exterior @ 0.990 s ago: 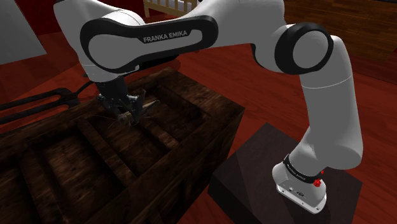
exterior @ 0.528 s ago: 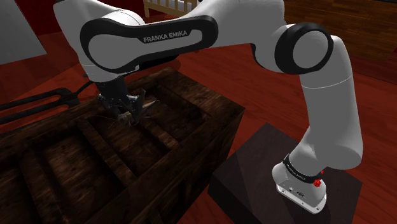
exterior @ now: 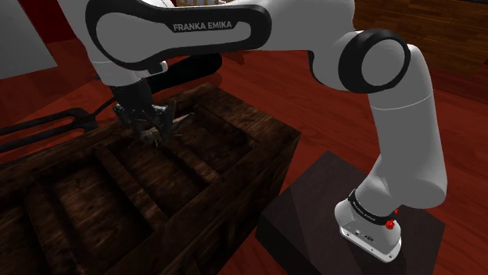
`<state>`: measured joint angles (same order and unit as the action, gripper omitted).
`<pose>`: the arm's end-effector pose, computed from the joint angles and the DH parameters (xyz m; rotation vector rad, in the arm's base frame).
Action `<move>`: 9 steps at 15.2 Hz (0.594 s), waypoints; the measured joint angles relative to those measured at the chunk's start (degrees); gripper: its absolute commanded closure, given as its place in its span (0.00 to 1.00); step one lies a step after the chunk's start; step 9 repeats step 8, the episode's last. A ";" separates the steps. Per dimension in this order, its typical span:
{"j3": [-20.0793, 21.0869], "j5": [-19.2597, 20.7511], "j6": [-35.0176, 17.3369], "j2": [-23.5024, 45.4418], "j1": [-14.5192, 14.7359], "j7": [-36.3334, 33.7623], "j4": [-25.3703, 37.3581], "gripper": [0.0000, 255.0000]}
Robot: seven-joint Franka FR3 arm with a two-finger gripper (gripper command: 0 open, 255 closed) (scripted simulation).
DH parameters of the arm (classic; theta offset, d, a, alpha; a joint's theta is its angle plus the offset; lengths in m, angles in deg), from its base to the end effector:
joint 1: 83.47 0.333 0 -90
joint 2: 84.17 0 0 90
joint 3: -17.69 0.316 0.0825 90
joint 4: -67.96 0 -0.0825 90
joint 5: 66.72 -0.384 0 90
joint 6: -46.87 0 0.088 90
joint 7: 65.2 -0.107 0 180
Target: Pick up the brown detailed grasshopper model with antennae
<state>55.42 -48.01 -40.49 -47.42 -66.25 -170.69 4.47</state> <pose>0.5297 0.4617 0.4824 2.6967 -1.4042 -0.1087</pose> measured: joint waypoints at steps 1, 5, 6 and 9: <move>-0.02 0.05 0.90 0.15 0.35 0.03 1.11 1.00; -0.33 0.55 5.07 1.33 2.03 0.48 6.77 1.00; -0.41 0.69 6.11 1.68 2.54 0.54 8.22 1.00; -0.53 0.88 7.67 2.07 3.17 0.73 10.31 1.00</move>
